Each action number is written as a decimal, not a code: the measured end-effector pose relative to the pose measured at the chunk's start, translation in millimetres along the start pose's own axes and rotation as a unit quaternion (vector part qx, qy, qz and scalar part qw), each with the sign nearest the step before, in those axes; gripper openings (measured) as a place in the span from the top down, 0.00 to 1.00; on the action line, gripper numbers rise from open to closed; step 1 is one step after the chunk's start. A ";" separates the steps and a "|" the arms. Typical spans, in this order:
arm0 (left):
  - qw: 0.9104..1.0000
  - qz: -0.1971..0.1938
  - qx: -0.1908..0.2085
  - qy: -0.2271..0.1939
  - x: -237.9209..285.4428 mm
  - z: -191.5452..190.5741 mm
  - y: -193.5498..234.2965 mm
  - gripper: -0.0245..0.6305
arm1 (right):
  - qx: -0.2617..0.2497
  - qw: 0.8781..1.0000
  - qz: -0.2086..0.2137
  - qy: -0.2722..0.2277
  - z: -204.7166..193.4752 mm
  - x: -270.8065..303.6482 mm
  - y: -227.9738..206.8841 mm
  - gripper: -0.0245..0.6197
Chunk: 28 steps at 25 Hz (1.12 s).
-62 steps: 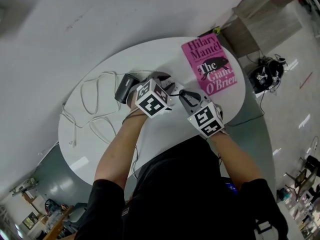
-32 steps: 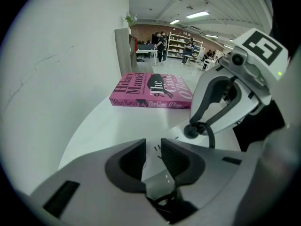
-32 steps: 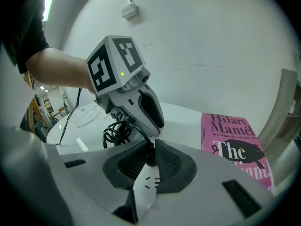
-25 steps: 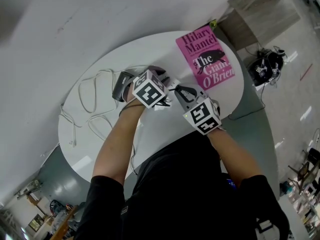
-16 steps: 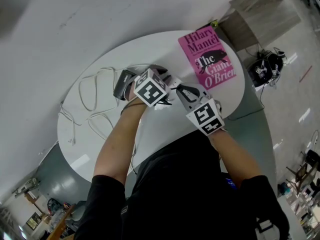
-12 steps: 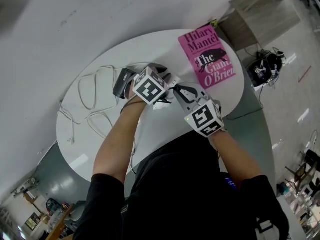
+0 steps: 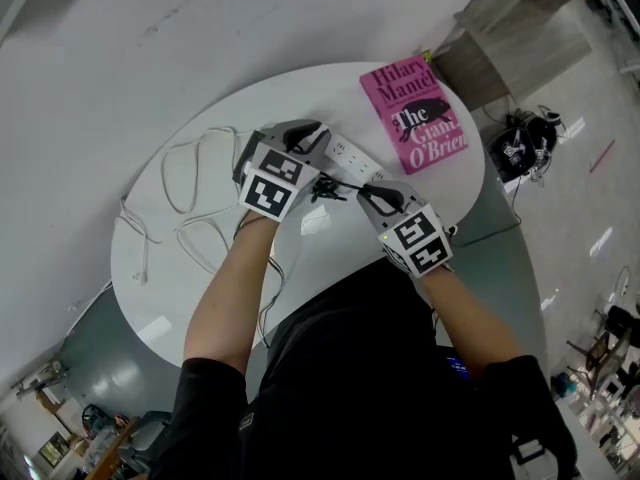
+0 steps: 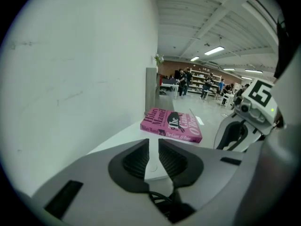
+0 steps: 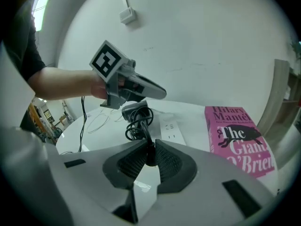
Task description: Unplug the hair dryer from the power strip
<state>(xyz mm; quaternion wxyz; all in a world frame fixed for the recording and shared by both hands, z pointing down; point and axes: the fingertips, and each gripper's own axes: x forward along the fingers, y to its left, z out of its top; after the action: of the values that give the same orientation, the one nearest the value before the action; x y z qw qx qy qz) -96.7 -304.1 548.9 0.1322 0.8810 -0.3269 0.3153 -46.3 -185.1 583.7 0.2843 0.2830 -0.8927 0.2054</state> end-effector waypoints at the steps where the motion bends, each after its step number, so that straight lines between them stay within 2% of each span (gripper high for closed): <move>1: 1.000 0.006 -0.005 -0.016 -10.2 3.5 1.4 0.86 | 0.007 1.000 0.000 0.006 -4.7 0.5 3.7 0.86; 8: 0.992 0.020 -0.028 -0.120 -75.2 24.3 -7.2 0.89 | 0.068 0.997 -0.023 0.024 -33.8 6.8 16.0 0.86; 13: 0.986 0.018 -0.032 -0.160 -117.5 24.2 -23.7 0.89 | 0.088 0.994 -0.052 0.022 -48.2 9.8 17.6 0.86; 18: 0.982 0.009 -0.019 -0.188 -157.5 23.0 -43.3 0.89 | 0.091 0.993 -0.067 0.030 -55.4 -3.7 23.6 0.86; 21: 0.979 0.012 -0.016 -0.201 -176.2 24.2 -49.2 0.90 | 0.095 0.992 -0.086 0.017 -47.5 -22.7 24.4 0.86; 28: 0.974 0.019 -0.016 -0.225 -203.1 31.9 -61.3 0.90 | 0.082 0.988 -0.125 -0.047 -4.6 -76.1 16.4 0.86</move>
<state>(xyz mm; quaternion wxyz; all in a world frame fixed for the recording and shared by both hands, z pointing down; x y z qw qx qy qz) -160.7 -172.0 392.4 0.0637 0.9206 -0.3704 0.1064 -3.1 -140.7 536.3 0.2416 0.4241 -0.8427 0.2273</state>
